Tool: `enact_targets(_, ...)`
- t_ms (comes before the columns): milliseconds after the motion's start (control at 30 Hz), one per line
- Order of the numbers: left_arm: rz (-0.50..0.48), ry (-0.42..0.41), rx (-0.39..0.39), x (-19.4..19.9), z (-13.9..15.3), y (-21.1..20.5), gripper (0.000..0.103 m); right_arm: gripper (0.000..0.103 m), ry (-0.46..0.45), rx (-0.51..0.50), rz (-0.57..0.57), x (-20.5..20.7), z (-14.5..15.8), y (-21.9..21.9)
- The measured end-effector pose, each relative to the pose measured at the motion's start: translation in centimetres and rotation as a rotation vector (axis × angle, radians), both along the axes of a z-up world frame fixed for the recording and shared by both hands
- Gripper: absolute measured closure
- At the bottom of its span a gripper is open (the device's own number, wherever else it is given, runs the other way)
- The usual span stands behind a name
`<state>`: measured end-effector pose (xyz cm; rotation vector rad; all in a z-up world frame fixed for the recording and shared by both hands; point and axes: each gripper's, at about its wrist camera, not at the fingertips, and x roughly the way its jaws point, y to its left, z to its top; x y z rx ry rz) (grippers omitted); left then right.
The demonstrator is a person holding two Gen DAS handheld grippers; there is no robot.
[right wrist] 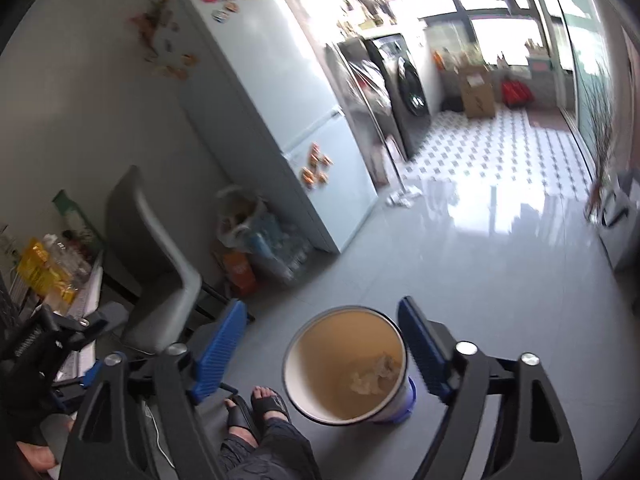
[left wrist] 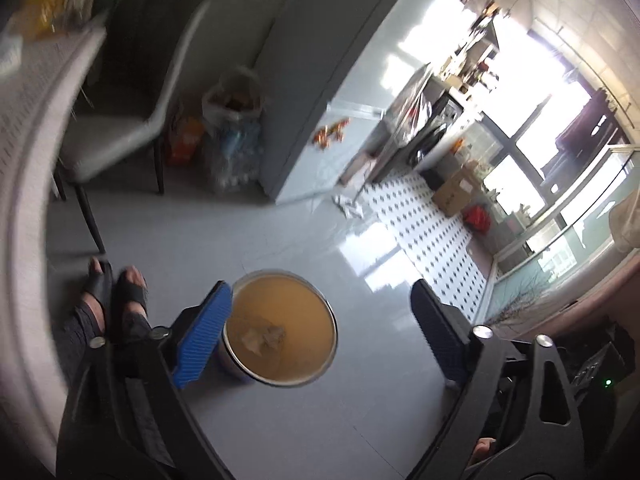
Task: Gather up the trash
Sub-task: 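Return both tools to the table trash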
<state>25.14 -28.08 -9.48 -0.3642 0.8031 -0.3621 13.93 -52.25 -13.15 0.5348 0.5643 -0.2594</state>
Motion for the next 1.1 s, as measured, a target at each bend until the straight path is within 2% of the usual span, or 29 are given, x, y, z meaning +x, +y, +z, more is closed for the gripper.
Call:
enact_targets(33, 0.003, -0.031, -0.002, -0.4, 0.8, 0.6, 0.006, 0.010, -0.014, -0.010, 0.001, -0.1, 0.7, 0.5)
enact_targets(67, 0.010, -0.068, 0.001, -1.0, 1.9, 1.6, 0.006, 0.007, -0.044, -0.032, -0.005, -0.5, 1.8, 1.4)
enact_targets(233, 0.067, -0.170, 0.043, -3.4, 5.6, 6.3, 0.006, 0.007, -0.078, -0.091, 0.024, -1.1, 4.9, 5.2)
enact_targets(433, 0.197, -0.207, 0.086, -6.1, 7.9, 12.6, 0.006, 0.007, -0.099, -0.131, 0.061, -0.8, 7.4, 10.2)
enact_targets(633, 0.324, -0.230, 0.094, -9.0, 9.0, 18.7, 0.006, 0.007, -0.122, -0.144, 0.128, -0.9, 9.0, 15.4)
enact_targets(800, 0.373, -0.271, 0.081, -11.6, 9.8, 23.1, 0.006, 0.007, -0.158, -0.165, 0.252, -1.0, 10.0, 20.5)
enact_targets(933, 0.404, -0.277, 0.063, -13.4, 9.6, 26.5, 0.006, 0.007, -0.174, -0.128, 0.376, -1.2, 10.5, 24.2)
enact_targets(1100, 0.451, -0.241, 0.037, -15.1, 8.5, 30.7, 0.006, 0.007, -0.153, -0.096, 0.502, -1.1, 10.3, 28.3)
